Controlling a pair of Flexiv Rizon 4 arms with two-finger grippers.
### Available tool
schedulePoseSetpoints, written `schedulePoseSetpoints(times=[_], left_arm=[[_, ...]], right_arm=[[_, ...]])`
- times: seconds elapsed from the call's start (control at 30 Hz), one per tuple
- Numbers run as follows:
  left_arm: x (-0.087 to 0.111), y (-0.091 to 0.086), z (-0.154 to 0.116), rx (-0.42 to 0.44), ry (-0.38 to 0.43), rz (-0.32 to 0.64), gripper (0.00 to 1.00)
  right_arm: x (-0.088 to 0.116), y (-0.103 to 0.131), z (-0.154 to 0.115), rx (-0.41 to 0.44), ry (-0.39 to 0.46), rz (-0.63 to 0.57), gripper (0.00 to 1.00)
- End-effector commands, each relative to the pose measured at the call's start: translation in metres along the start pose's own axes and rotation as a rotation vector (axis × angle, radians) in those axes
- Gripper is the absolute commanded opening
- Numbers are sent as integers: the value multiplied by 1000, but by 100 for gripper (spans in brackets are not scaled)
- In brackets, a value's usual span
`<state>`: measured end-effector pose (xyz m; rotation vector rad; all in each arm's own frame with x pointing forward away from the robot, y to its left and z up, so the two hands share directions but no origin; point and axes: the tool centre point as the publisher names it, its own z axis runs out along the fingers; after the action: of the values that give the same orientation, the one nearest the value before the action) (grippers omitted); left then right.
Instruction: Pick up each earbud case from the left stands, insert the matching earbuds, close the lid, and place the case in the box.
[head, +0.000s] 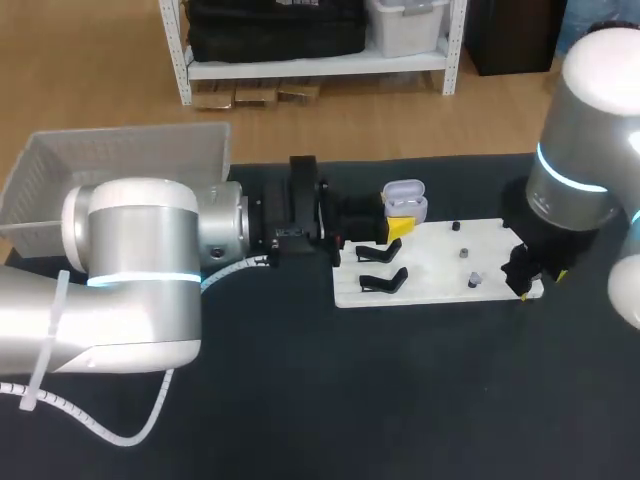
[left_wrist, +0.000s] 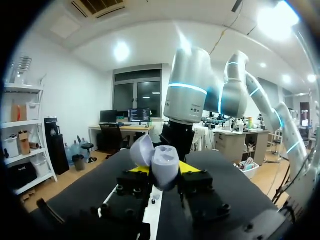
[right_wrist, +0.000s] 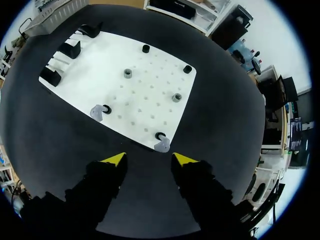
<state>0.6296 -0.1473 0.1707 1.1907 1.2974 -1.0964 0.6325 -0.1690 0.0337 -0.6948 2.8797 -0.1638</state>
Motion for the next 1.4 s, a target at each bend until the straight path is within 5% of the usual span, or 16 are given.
schedulePoseSetpoints(times=[0.03,1.4], left_arm=[[1,-2,0,-12,-8,4,0],[1,-2,0,-12,-8,4,0]], right_arm=[[-6,0,0,3,27,9,48],[-6,-12,12,35,36,92,37]])
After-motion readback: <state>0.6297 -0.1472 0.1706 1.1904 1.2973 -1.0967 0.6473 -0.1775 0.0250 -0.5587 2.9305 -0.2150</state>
